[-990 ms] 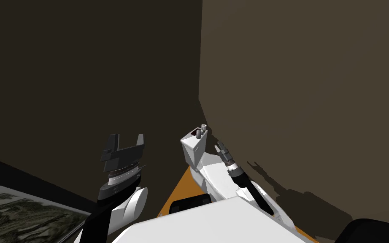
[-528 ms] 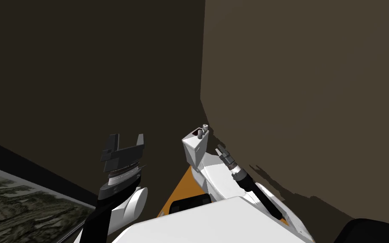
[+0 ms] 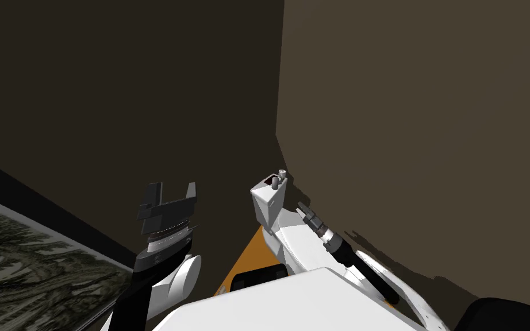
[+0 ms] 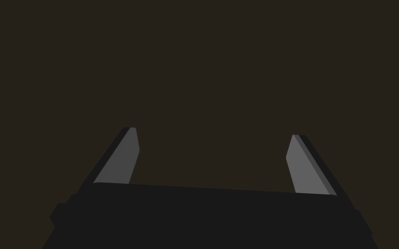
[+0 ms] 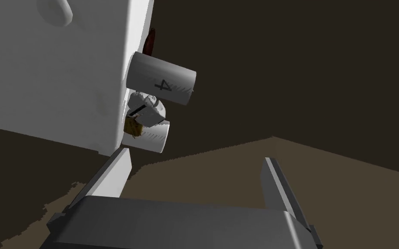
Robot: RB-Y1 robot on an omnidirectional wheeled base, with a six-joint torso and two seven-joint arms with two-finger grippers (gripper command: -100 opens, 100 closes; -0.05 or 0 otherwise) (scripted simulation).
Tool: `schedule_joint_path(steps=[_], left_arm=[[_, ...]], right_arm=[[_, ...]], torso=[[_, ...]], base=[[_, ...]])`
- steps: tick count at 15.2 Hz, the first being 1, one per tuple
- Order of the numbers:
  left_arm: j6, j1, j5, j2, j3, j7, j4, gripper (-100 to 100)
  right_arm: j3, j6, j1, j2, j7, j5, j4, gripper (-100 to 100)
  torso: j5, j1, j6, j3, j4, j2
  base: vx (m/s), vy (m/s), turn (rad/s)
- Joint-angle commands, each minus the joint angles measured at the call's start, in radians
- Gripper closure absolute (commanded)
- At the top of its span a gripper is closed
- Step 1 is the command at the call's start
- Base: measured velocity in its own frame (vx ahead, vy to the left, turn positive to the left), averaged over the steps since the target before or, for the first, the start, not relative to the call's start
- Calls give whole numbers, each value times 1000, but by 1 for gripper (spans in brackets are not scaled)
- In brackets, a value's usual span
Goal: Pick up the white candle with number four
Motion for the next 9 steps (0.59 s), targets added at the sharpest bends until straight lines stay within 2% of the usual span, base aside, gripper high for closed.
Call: schedule_joint_path(steps=[1,4,5,8,9], left_arm=[[0,0,0,0,0,0,0,0],[0,0,0,0,0,0,0,0],[0,0,0,0,0,0,0,0],[0,0,0,0,0,0,0,0],[0,0,0,0,0,0,0,0]], right_arm=[[11,-21,24,-50,-19,-20,34,-100],[11,-21,24,-110,-19,-20,34,-100],[22,-37,44,-141,-37,-40,66,-100],[22,-37,44,-204,-37,-40,66,-100],[33,-53,64,-229,-56,-60,98,-100]], torso=[[0,0,0,0,0,0],[0,0,0,0,0,0],[0,0,0,0,0,0],[0,0,0,0,0,0],[0,0,0,0,0,0]], base=[[4,16,112],[3,12,54],[2,17,111],[3,12,53],[6,16,100]])
